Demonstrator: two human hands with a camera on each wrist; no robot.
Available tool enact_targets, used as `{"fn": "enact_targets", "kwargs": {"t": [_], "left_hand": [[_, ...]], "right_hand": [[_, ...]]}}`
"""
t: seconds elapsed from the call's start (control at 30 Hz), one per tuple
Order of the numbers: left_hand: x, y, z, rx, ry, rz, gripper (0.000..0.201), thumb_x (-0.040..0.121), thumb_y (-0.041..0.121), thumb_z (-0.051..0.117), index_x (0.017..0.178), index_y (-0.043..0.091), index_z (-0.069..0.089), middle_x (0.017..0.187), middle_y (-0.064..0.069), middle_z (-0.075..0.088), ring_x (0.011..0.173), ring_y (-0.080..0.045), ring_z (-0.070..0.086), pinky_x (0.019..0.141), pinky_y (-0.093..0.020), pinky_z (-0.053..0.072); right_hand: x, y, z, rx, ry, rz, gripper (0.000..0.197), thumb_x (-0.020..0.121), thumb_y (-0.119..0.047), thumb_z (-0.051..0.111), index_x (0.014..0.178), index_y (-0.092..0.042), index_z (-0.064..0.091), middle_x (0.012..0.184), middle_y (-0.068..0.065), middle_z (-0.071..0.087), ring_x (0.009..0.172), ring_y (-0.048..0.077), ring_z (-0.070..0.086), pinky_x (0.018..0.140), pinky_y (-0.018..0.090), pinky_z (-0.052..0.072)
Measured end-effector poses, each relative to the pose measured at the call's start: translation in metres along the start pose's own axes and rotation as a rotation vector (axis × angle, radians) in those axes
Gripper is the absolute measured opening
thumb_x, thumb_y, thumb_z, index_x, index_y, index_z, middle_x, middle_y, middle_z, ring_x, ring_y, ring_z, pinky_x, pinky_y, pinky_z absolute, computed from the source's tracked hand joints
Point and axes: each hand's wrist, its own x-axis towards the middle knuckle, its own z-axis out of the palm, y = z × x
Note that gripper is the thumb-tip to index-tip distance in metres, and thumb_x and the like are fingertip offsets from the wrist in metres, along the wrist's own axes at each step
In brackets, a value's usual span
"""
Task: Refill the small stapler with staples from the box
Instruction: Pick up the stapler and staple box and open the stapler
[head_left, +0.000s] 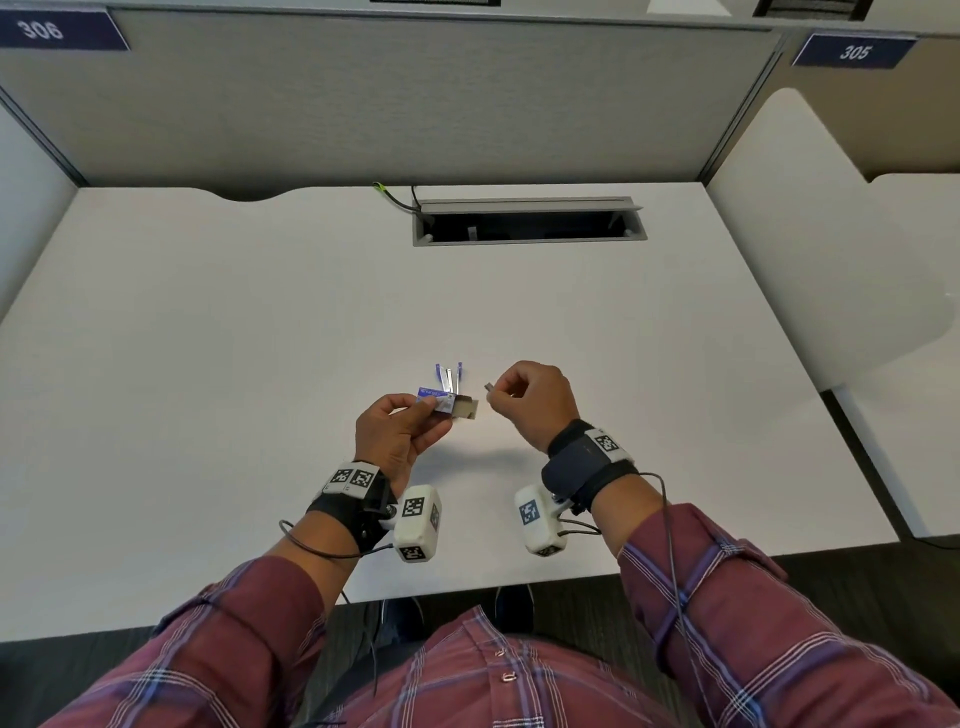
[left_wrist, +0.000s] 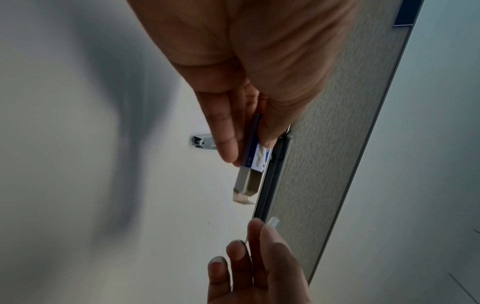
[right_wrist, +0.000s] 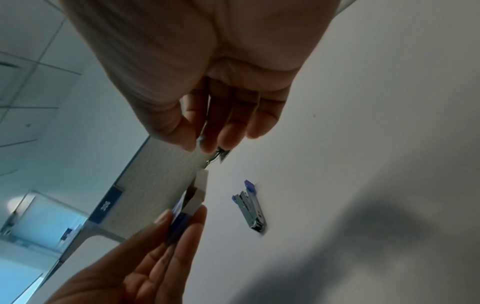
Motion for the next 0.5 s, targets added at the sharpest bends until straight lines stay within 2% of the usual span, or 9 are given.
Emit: {"fn": "enact_targets", "kwargs": {"t": [0.03, 0.1, 0.17, 0.3, 0.5], "left_hand": [[0.000, 0.000, 0.000, -0.008, 0.007, -0.001, 0.018, 0.089, -0.002, 0.075, 0.101, 0.001, 0.061, 0.089, -0.028, 0.076, 0.073, -0.032, 0.078, 0.073, -0.039, 0.066], [0.000, -0.002, 0.000, -0.027, 0.014, -0.003, 0.023, 0.090, -0.002, 0.074, 0.110, -0.001, 0.062, 0.091, -0.026, 0.077, 0.073, -0.031, 0.077, 0.076, -0.041, 0.066], [-0.001, -0.004, -0.001, -0.050, 0.011, -0.009, 0.027, 0.091, -0.002, 0.074, 0.117, 0.003, 0.066, 0.091, -0.022, 0.080, 0.076, -0.030, 0.078, 0.078, -0.041, 0.066], [0.000, -0.008, 0.002, -0.072, 0.012, -0.017, 0.031, 0.091, -0.001, 0.074, 0.121, 0.001, 0.068, 0.095, -0.021, 0.081, 0.079, -0.030, 0.079, 0.075, -0.037, 0.066], [0.002, -0.014, 0.006, -0.066, 0.026, -0.028, 0.031, 0.090, 0.000, 0.075, 0.120, -0.002, 0.067, 0.105, -0.028, 0.078, 0.083, -0.032, 0.078, 0.075, -0.037, 0.066]], "right_hand": [[0.001, 0.004, 0.000, 0.039, 0.019, 0.022, 0.005, 0.077, -0.018, 0.073, 0.079, -0.018, 0.068, 0.071, -0.005, 0.071, 0.065, 0.013, 0.065, 0.064, 0.029, 0.055], [0.003, 0.014, -0.001, 0.109, 0.033, 0.084, 0.019, 0.080, -0.017, 0.069, 0.099, -0.020, 0.069, 0.076, -0.001, 0.073, 0.067, 0.019, 0.071, 0.066, 0.035, 0.061], [0.002, 0.021, 0.000, 0.128, -0.020, 0.118, 0.026, 0.085, -0.014, 0.067, 0.111, -0.015, 0.070, 0.077, 0.003, 0.072, 0.063, 0.021, 0.071, 0.065, 0.036, 0.062], [-0.006, 0.028, 0.008, 0.090, -0.167, 0.116, 0.019, 0.086, -0.013, 0.070, 0.104, -0.014, 0.076, 0.078, 0.002, 0.071, 0.060, 0.018, 0.071, 0.058, 0.026, 0.054], [-0.012, 0.030, 0.021, 0.095, -0.208, 0.079, 0.019, 0.086, -0.018, 0.072, 0.104, -0.017, 0.076, 0.073, -0.003, 0.070, 0.060, 0.015, 0.070, 0.058, 0.020, 0.049]]}}
